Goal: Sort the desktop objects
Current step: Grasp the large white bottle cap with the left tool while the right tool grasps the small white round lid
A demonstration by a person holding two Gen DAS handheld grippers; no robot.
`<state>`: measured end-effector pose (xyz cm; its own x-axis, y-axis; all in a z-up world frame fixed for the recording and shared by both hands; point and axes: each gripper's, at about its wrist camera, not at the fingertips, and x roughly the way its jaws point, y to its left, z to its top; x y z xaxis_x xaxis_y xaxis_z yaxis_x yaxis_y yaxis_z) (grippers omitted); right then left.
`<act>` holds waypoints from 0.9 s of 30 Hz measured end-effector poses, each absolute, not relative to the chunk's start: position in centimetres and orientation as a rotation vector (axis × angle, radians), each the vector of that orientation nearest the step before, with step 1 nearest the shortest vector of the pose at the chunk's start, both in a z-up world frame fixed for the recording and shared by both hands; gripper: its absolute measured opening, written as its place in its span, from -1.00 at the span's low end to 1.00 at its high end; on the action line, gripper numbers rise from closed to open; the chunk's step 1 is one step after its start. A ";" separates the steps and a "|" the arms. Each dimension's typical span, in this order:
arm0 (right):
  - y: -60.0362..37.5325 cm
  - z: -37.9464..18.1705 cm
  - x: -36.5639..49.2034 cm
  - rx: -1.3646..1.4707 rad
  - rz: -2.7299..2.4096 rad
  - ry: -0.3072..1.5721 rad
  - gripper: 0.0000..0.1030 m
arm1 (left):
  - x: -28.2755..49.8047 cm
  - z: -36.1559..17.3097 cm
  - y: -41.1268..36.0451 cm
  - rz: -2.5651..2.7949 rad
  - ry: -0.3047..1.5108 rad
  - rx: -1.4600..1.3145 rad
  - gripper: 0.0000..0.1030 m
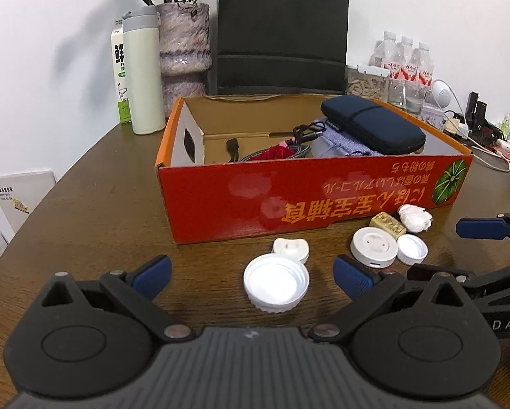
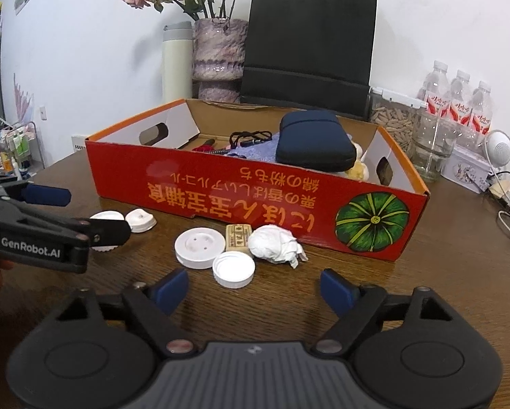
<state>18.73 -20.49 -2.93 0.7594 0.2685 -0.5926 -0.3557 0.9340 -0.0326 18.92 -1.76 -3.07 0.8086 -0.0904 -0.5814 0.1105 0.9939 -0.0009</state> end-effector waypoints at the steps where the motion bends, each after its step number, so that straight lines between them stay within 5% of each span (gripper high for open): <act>1: -20.4 -2.9 18.8 -0.145 0.342 0.624 0.53 | 19.0 -3.1 -1.7 -0.111 0.624 0.034 1.00; 8: -19.9 -3.2 19.3 -0.121 0.356 0.647 0.21 | 19.2 -3.4 -1.6 -0.107 0.645 0.034 1.00; 10: -19.8 -3.2 19.5 -0.106 0.360 0.650 -0.04 | 19.2 -3.4 -1.5 -0.108 0.646 0.027 1.00; 27: -19.6 -3.1 19.5 -0.092 0.363 0.643 -0.46 | 19.4 -3.7 -1.6 -0.122 0.666 0.011 0.61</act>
<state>19.46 -19.62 -3.11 0.7401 0.3019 -0.6009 -0.3581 0.9333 0.0278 19.36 -1.64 -3.68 0.7796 -0.1094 -0.6166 0.1167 0.9928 -0.0286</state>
